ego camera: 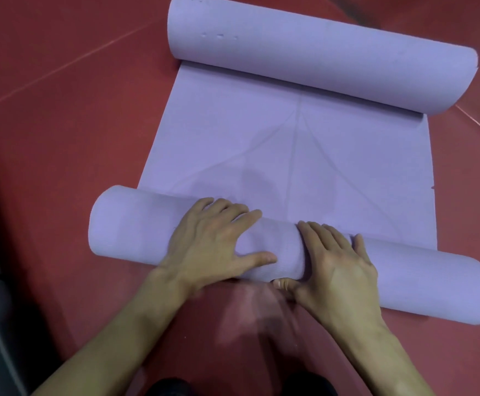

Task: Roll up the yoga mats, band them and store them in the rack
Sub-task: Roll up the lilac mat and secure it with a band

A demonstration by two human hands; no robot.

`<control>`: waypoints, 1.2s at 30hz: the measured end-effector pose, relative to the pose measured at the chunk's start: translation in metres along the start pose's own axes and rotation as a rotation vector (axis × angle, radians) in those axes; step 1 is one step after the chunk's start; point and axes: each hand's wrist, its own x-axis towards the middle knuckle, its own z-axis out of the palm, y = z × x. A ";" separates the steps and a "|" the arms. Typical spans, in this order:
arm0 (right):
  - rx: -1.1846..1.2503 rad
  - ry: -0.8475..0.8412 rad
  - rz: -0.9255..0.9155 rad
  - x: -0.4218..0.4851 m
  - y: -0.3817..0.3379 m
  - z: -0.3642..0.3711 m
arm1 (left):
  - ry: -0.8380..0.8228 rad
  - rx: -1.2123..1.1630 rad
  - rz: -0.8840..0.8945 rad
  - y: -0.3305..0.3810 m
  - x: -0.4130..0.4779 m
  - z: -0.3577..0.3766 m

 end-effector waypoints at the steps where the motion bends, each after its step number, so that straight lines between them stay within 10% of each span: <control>1: -0.002 -0.007 -0.003 0.001 0.000 0.001 | -0.012 0.001 -0.008 -0.001 0.002 0.001; 15: -0.035 0.020 -0.074 -0.006 -0.005 0.002 | -0.280 0.019 -0.087 -0.005 0.030 -0.003; 22: 0.032 0.041 -0.071 0.018 0.004 -0.005 | -0.111 0.089 -0.053 0.021 0.000 0.012; 30: -0.004 -0.312 -0.072 0.046 0.006 -0.029 | -0.249 0.064 -0.068 0.007 0.033 0.004; 36: -0.040 0.041 -0.070 0.028 0.002 -0.006 | -0.360 0.051 -0.092 0.002 0.051 -0.007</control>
